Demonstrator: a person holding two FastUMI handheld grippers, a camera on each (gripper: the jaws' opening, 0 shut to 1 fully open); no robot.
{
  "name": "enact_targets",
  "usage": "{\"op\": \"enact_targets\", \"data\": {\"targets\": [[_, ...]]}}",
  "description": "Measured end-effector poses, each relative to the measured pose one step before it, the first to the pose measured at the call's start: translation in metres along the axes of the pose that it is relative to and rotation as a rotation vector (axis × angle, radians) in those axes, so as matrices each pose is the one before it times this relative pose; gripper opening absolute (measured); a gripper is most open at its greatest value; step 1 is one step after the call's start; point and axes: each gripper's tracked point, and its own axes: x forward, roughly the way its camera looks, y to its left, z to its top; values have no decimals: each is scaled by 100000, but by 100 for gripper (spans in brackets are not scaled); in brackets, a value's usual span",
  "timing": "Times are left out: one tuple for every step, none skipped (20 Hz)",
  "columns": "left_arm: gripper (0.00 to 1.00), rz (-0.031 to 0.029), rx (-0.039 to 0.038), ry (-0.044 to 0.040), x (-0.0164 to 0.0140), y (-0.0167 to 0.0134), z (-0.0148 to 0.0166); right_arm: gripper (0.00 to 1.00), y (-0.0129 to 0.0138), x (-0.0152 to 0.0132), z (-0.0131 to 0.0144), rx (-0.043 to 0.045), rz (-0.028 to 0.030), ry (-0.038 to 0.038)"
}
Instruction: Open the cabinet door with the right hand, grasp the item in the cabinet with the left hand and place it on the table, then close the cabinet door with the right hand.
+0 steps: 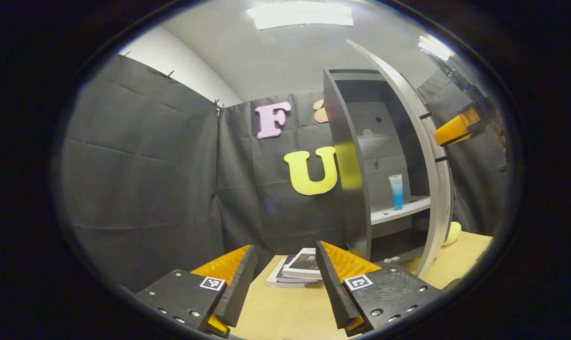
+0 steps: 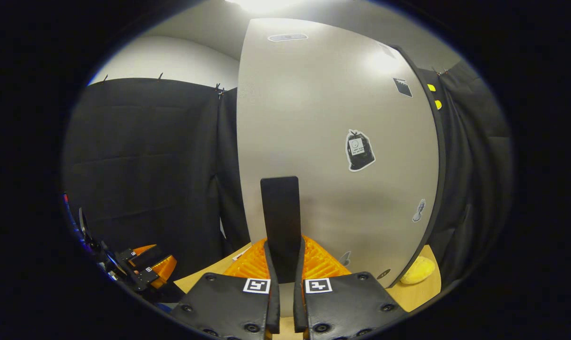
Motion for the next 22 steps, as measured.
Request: {"op": "enact_targets", "data": {"targets": [[76,-597,164,-189,108,-348,179,13,1,-288,46,2,142,221],[76,-661,67,-158,205,-318,78,13,73,-396,28,143,160,130],[76,-621,105,-232,160,-321,168,13,-8,-231,94,-86,237,129],[76,-738,33,-202,51,-366,76,13,-107,-170,7,-530,334,-133],[76,-894,-256,-229,98,-463,140,13,-113,-84,-28,-91,356,-254],[76,-1028,-374,2,139,-600,-70,13,-70,-65,-55,438,298,-416],[76,-1085,-319,154,202,-536,-8,13,-82,-186,79,648,96,-496],[76,-1084,-144,194,104,-634,-100,13,-114,-226,-16,308,-38,-279],[76,-1140,-80,40,121,-381,50,13,-113,-242,65,236,-191,-263],[76,-1226,9,79,127,-554,48,13,-131,-196,-61,166,-356,-322],[76,-1232,-15,-82,158,-648,-8,12,-113,-191,-35,-214,-171,101],[76,-1195,-36,53,147,-714,17,13,-86,-202,-7,659,-279,-211],[76,-1288,-113,163,156,-663,16,12,-141,-201,-29,585,-247,357],[76,-1283,-121,122,162,-631,-137,13,-199,-30,-3,620,-302,-252],[76,-1312,-116,69,69,-533,40,13,-216,-197,93,890,-569,-334],[76,-1315,-59,-18,103,-582,-68,9,-240,75,2,269,-519,11],[76,-1242,-4,21,104,-560,36,13,-113,-8,78,795,-701,-383],[76,-1134,39,43,46,-463,-35,12,-171,55,-16,548,-841,-199],[76,-1087,-107,-97,46,-483,154,12,-180,8,-60,148,-973,-26],[76,-1091,-250,-158,-51,-629,142,13,44,-209,0,-174,-901,64],[76,-1026,-359,-253,150,-467,240,12,-51,-220,63,512,-916,-137],[76,-925,-303,-150,60,-475,-119,12,-102,-82,-182,4,-697,370]]}}
